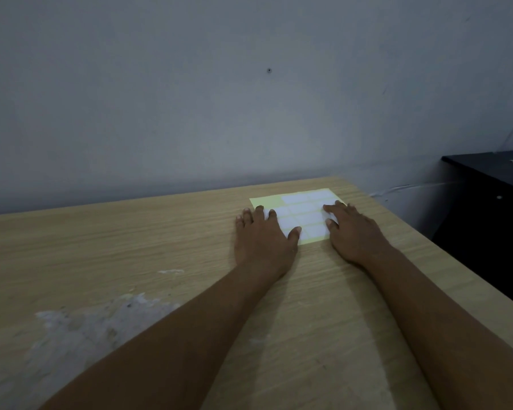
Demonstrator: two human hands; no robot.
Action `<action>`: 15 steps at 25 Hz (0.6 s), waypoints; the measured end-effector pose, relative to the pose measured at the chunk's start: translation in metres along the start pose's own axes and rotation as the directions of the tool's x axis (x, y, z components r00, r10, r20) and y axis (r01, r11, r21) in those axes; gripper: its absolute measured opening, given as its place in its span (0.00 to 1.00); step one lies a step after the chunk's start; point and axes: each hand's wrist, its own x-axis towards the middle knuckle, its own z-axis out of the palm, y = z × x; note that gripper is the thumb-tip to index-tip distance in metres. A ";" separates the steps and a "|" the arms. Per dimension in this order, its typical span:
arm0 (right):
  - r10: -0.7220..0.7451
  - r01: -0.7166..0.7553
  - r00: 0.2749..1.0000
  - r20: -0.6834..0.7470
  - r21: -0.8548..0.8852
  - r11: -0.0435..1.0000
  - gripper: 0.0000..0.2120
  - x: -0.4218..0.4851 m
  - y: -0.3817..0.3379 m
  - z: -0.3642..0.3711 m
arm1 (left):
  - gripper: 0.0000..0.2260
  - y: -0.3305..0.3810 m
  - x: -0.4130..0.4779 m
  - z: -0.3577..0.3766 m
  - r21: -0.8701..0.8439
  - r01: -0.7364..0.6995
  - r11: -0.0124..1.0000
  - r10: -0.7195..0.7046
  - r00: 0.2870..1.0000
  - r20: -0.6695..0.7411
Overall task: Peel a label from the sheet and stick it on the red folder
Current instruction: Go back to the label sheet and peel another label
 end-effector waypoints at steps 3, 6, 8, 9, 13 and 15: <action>-0.004 0.003 1.000 -0.022 -0.018 1.000 0.24 -0.002 0.000 0.002 | 0.33 -0.001 0.000 0.000 0.024 0.003 1.000 -0.003 1.000 0.007; 0.006 -0.006 1.000 -0.030 -0.017 1.000 0.24 -0.003 0.000 0.002 | 0.32 0.000 0.000 -0.001 0.018 -0.003 1.000 0.003 1.000 0.011; 0.002 -0.003 1.000 -0.032 -0.028 1.000 0.24 -0.003 -0.001 0.001 | 0.32 0.001 0.000 -0.002 0.014 -0.002 1.000 0.002 1.000 0.011; 0.004 -0.005 0.999 -0.032 -0.026 1.000 0.24 -0.002 -0.002 0.000 | 0.32 0.000 0.001 -0.003 0.019 -0.003 1.000 0.003 1.000 0.013; 0.000 0.000 0.998 -0.056 -0.009 1.000 0.23 -0.007 -0.005 -0.001 | 0.32 -0.002 0.000 -0.009 -0.007 -0.010 1.000 0.011 0.997 0.081; -0.005 0.010 0.995 -0.100 0.048 0.999 0.22 -0.010 -0.009 -0.005 | 0.32 -0.004 0.001 -0.017 -0.099 -0.005 0.995 0.017 0.993 0.120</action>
